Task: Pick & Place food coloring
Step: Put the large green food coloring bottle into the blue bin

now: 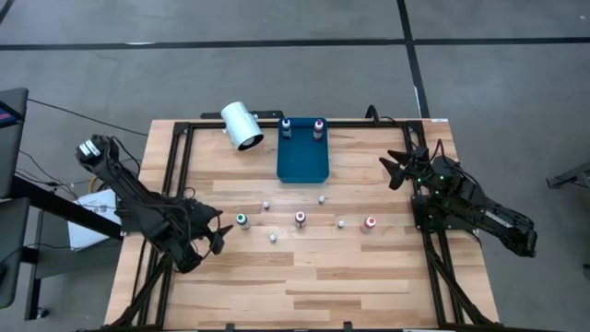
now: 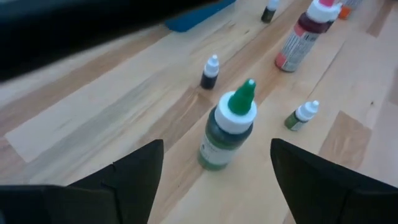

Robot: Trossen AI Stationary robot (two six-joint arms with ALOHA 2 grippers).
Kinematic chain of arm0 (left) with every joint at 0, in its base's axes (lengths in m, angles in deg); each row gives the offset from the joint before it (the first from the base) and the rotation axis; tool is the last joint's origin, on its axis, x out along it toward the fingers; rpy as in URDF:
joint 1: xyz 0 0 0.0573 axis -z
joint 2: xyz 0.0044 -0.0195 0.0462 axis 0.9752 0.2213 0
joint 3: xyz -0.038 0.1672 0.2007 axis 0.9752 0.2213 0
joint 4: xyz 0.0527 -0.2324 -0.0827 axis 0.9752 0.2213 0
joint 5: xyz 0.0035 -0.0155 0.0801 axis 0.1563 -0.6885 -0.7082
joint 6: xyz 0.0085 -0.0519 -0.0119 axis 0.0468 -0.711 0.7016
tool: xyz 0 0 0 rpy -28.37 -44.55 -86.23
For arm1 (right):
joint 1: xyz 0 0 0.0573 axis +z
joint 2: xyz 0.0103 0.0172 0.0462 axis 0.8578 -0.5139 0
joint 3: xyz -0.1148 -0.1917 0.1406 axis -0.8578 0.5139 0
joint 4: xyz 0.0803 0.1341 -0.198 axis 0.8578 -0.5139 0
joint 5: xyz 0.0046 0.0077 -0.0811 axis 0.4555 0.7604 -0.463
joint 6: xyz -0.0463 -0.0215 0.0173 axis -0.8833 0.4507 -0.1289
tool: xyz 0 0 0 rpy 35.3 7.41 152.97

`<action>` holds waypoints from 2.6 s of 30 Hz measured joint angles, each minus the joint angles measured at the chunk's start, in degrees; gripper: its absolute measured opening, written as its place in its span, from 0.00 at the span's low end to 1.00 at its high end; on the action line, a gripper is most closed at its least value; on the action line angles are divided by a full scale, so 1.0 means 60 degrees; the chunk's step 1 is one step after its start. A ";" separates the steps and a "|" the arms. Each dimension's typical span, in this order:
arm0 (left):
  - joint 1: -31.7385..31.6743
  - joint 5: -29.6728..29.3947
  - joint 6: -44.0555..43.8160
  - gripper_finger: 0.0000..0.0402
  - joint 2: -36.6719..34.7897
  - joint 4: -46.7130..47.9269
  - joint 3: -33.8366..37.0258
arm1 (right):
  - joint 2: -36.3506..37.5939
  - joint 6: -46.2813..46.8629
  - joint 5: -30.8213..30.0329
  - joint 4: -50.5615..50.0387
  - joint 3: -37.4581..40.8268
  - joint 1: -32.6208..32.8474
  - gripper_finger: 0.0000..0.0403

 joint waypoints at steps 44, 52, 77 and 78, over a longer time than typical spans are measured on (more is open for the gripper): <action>-0.4343 0.4157 0.5327 0.58 0.0246 -0.3077 0.0000 | 0.0003 0.0000 -0.0004 0.0000 0.0000 0.0003 0.56; -0.4343 0.4120 0.5360 0.27 0.0235 -0.3114 -0.0007 | 0.0000 0.0000 -0.0004 0.0000 -0.0004 0.0000 0.56; -0.5861 0.3618 0.8027 0.26 0.0221 -0.1657 -0.3458 | 0.0000 0.0000 -0.0004 0.0000 -0.0004 0.0000 0.56; -0.6027 0.3573 0.8361 0.26 0.0221 -0.1715 -0.3661 | 0.0004 0.0001 -0.0004 -0.0002 -0.0004 0.0002 0.56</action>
